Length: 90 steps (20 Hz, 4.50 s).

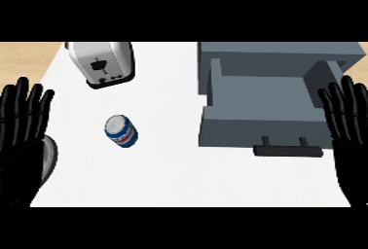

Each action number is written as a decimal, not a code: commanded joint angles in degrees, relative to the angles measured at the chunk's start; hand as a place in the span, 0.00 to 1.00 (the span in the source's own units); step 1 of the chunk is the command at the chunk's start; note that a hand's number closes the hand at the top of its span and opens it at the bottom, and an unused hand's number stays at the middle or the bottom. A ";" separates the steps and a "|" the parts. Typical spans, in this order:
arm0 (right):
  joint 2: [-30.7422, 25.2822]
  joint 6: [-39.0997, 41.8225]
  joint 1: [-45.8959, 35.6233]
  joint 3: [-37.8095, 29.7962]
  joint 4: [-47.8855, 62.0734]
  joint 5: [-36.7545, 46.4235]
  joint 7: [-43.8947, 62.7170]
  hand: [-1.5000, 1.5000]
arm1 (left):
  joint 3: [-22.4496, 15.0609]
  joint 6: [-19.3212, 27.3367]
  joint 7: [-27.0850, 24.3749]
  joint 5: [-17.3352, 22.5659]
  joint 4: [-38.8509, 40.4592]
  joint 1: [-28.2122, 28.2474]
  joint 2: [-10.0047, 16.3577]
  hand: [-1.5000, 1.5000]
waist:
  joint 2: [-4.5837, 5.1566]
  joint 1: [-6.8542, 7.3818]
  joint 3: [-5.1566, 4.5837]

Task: Pick up the can, place it into the drawer and close the drawer

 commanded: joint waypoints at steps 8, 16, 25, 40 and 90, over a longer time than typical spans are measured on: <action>2.86 -4.86 3.52 -2.40 4.98 1.33 7.59 0.00 | 5.04 -0.48 11.00 5.55 7.20 2.90 1.40 0.00 | 1.32 -1.21 0.71; -0.69 -1.83 6.06 -8.47 0.60 -4.21 12.45 0.00 | 8.38 -0.19 23.10 9.50 0.76 1.92 4.28 0.00 | 0.82 -1.00 0.69; 0.71 -1.12 6.18 -10.64 4.96 -4.16 5.53 0.00 | 7.16 -1.28 18.36 7.24 8.95 -2.39 2.65 0.00 | 0.90 -1.16 0.69; 1.73 1.21 9.42 -10.65 1.27 -3.54 5.02 0.00 | 2.12 -0.52 0.10 -1.38 25.37 4.34 -2.46 0.00 | 0.89 -1.02 0.67; 1.30 6.00 6.62 -17.60 -5.60 -6.93 13.87 0.00 | 15.39 -4.56 -38.90 2.32 105.87 -34.48 5.67 1.00 | 1.21 -2.04 0.60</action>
